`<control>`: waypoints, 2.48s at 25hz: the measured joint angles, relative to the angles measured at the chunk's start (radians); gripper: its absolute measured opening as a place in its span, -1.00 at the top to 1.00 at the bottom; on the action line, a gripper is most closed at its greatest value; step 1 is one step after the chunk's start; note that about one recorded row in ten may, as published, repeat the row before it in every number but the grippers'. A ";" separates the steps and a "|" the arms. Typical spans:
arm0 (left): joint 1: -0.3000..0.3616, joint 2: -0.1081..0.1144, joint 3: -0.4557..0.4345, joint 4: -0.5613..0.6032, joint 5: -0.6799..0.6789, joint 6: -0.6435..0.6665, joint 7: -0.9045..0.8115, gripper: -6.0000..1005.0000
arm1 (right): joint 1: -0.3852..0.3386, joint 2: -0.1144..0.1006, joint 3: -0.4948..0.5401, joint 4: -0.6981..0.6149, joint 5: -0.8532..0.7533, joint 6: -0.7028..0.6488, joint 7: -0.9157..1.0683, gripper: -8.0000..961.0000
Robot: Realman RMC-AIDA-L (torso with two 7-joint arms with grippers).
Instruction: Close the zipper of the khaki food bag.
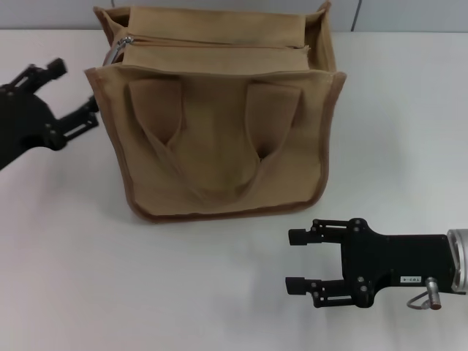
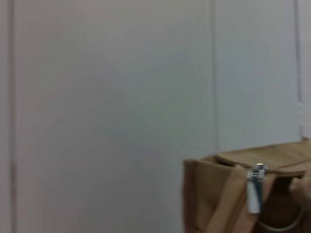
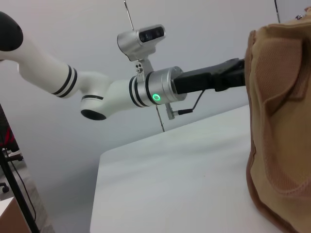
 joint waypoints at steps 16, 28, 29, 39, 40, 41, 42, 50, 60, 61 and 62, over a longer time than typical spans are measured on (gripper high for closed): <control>-0.047 -0.050 -0.021 -0.020 -0.107 -0.005 0.194 -0.49 | -0.003 0.000 0.001 0.000 0.000 0.000 0.002 -0.55; -0.030 -0.055 -0.010 -0.060 -0.129 0.050 0.391 -0.40 | -0.006 0.000 0.004 0.000 0.003 -0.008 0.005 -0.55; -0.030 -0.055 -0.010 -0.060 -0.129 0.051 0.393 -0.33 | -0.006 0.000 0.004 0.000 0.003 -0.008 0.005 -0.55; -0.030 -0.057 -0.009 -0.061 -0.130 0.066 0.423 0.27 | 0.021 -0.003 0.006 0.016 0.114 -0.191 0.048 -0.55; -0.031 -0.057 -0.008 -0.061 -0.130 0.072 0.428 0.32 | 0.022 -0.004 0.006 0.012 0.147 -0.213 0.072 -0.55; -0.031 -0.057 -0.008 -0.061 -0.130 0.075 0.430 0.38 | 0.024 -0.006 0.006 0.009 0.176 -0.226 0.097 -0.55; -0.032 -0.057 -0.008 -0.063 -0.130 0.078 0.432 0.44 | 0.027 -0.008 0.006 0.007 0.209 -0.237 0.125 -0.55; -0.039 -0.057 -0.016 -0.099 -0.130 0.120 0.498 0.95 | 0.117 -0.014 0.007 -0.005 0.423 -0.217 0.467 -0.55; -0.049 -0.057 -0.017 -0.101 -0.133 0.142 0.501 0.98 | 0.307 -0.007 -0.007 -0.038 0.431 -0.065 0.776 -0.55; -0.049 -0.057 -0.017 -0.101 -0.134 0.142 0.501 0.98 | 0.322 -0.007 -0.017 -0.055 0.430 -0.051 0.813 -0.55; -0.050 -0.057 -0.017 -0.101 -0.135 0.142 0.501 0.98 | 0.333 -0.006 -0.026 -0.069 0.430 -0.040 0.839 -0.55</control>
